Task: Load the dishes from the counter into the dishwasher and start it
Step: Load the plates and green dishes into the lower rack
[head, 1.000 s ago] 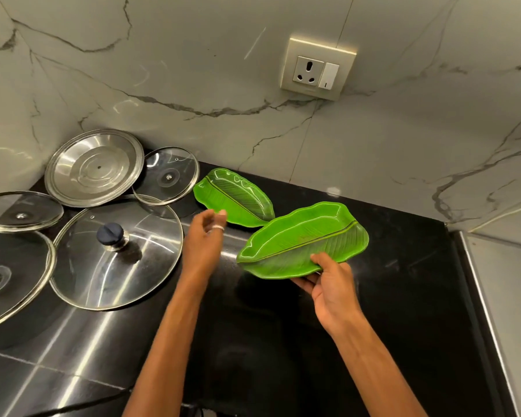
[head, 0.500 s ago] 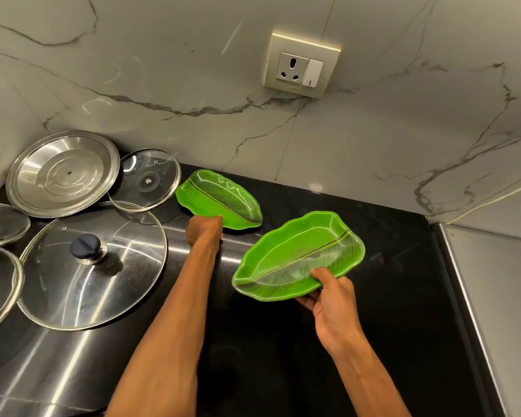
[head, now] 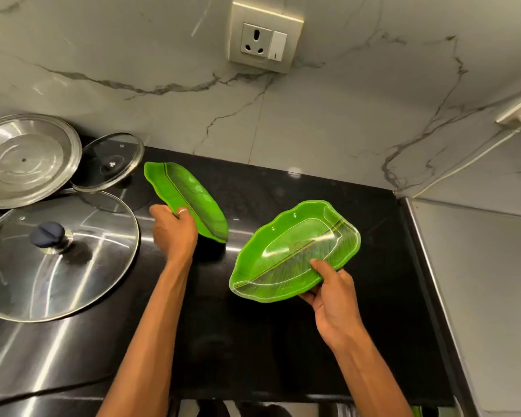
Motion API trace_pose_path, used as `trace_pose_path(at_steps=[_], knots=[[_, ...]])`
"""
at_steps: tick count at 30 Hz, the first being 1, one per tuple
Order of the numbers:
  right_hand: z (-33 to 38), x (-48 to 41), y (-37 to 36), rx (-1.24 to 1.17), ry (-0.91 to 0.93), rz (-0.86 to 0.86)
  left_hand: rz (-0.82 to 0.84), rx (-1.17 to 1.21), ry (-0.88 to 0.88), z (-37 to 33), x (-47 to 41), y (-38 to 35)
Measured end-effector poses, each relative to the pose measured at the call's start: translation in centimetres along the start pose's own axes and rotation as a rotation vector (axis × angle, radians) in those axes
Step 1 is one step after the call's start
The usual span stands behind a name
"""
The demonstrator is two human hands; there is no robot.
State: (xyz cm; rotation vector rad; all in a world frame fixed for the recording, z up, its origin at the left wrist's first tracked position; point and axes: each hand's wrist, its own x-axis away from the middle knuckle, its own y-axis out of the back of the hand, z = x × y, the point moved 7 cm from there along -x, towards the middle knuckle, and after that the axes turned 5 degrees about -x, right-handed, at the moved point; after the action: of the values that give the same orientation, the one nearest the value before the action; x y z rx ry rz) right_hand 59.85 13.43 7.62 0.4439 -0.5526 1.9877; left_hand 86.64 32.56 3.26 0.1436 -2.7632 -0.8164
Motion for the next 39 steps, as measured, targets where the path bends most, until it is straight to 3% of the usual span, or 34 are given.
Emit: trace_pose_path(at_steps=[9,15,29,39], knots=[[2.0,2.6,7.0,0.059,0.087,0.068,0.018,-0.093,-0.296,-2.5,15.8,5.3],[4.3,5.3,15.5,0.026,0.108,0.132,-0.034,-0.102,-0.481,-4.6,28.6,6.5],[3.8,14.4,32.9,-0.067,0.051,0.227,-0.077,-0.133,-0.512,-0.8,52.0,9.7],[-0.9,21.0,47.6,0.034,0.084,0.078,0.024,-0.119,-0.464,7.4,64.8,9.8]])
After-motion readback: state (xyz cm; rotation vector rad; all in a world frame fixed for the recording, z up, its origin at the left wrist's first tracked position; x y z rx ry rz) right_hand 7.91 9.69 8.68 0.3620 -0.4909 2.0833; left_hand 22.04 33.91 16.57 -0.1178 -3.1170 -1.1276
